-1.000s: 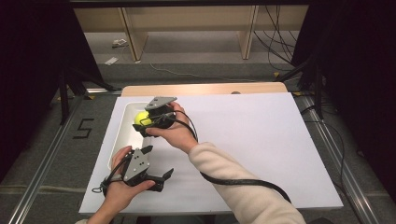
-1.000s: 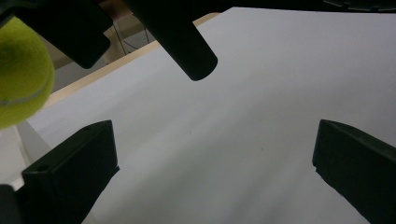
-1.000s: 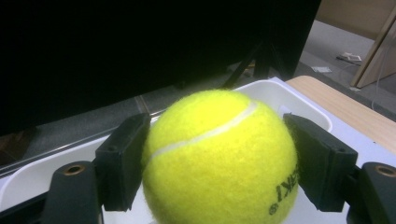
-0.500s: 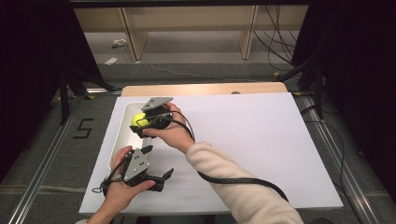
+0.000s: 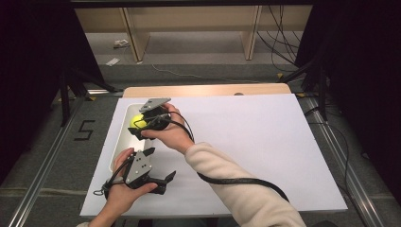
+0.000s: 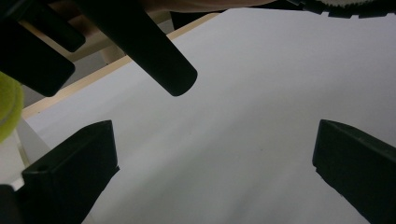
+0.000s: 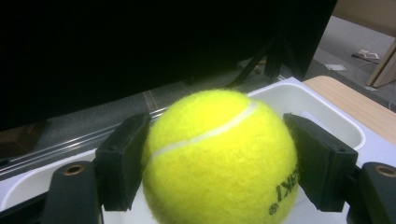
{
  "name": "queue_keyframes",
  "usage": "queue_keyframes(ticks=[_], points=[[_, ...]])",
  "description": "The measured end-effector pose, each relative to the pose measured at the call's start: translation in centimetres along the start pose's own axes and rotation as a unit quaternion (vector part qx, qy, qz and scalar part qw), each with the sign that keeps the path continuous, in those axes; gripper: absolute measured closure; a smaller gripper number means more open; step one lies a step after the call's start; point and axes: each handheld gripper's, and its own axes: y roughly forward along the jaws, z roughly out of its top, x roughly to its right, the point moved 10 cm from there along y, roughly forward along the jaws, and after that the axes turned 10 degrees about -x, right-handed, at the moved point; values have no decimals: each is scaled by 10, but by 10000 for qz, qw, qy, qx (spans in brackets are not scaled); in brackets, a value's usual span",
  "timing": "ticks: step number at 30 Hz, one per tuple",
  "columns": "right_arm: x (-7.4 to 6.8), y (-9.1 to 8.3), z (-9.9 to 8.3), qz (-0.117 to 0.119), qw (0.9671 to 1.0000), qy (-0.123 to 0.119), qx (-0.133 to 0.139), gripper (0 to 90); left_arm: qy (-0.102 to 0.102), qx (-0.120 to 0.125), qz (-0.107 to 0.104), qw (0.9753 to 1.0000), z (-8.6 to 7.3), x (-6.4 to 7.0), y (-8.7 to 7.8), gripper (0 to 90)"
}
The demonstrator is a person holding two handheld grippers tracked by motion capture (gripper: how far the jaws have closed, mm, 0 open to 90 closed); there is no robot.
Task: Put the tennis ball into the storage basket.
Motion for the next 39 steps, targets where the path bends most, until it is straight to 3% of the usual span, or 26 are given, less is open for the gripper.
queue_keyframes(ticks=[39], points=[[-2,20,4,126,9998,26,-144,270,39,-14,-18,10000,-1,1,1,0]])
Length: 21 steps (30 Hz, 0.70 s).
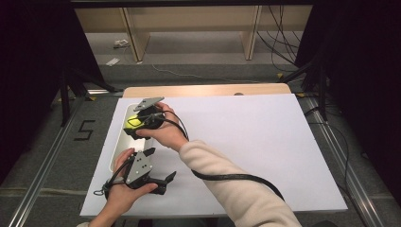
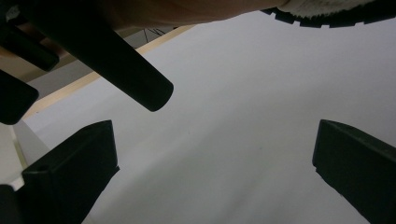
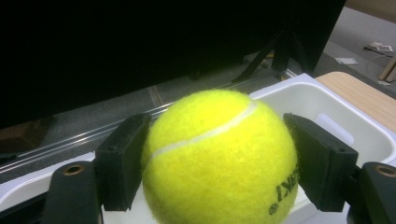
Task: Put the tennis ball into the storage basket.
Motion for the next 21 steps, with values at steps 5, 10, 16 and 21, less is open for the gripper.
queue_keyframes(ticks=[5,10,16,21], points=[[0,2,1,26,10000,1,-10,270,11,-6,-2,10000,0,0,0,0],[0,3,1,16,10000,-15,-44,270,6,-7,3,10000,0,0,0,0],[0,6,1,19,10000,-35,-73,270,15,-14,-4,10000,0,0,0,0],[-1,9,1,30,10000,-20,-83,270,18,-16,-6,10000,0,0,0,0]])
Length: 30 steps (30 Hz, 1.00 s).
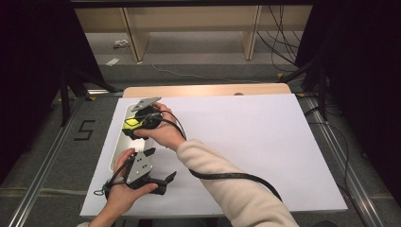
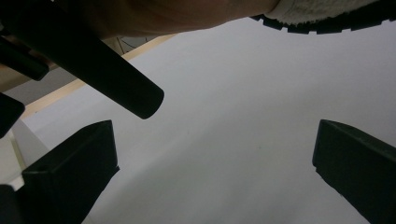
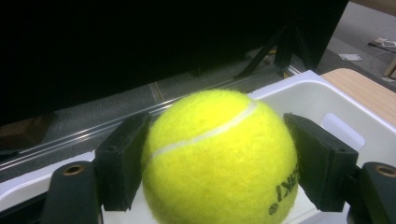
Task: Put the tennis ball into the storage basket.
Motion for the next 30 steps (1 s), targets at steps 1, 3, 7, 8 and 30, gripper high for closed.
queue_keyframes(ticks=[1,3,7,8,30], points=[[0,0,0,2,10000,-1,-2,270,-1,0,-2,10000,0,0,0,0],[0,1,0,3,10000,2,0,270,-1,0,-1,10000,0,0,0,0],[0,3,-1,1,10000,-6,-38,269,3,-2,-1,10000,0,0,0,0],[-1,3,-1,11,10000,-12,-33,269,1,0,-2,10000,0,0,0,0],[-5,12,-3,61,9999,-71,-132,268,8,-2,-10,10000,0,0,0,0]])
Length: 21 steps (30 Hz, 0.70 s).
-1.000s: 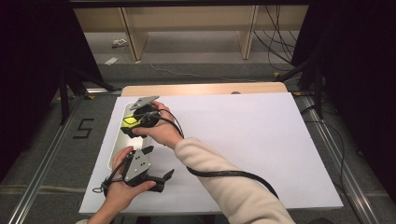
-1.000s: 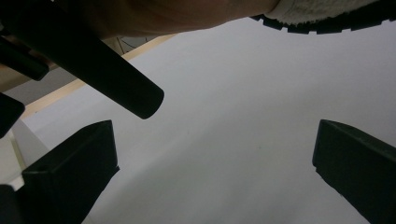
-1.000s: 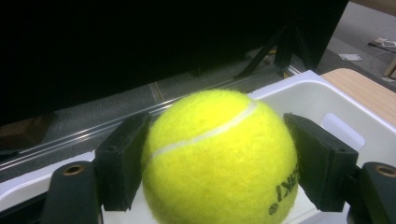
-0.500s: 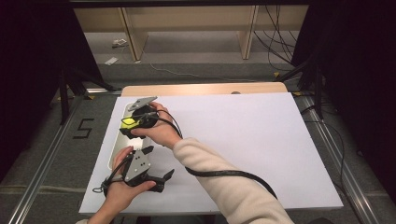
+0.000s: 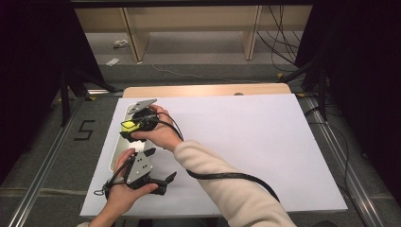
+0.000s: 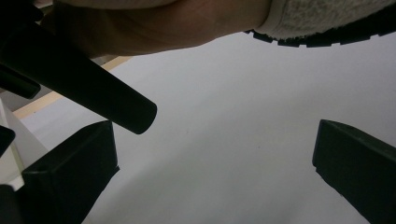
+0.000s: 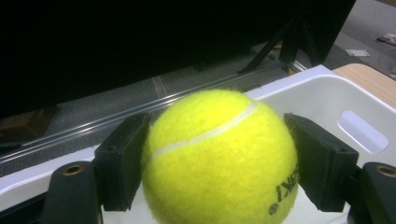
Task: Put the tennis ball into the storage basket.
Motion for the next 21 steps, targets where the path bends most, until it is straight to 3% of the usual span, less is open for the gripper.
queue_keyframes(ticks=[21], points=[[-2,6,-6,13,9999,38,-140,265,22,-19,3,10000,0,0,0,0]])
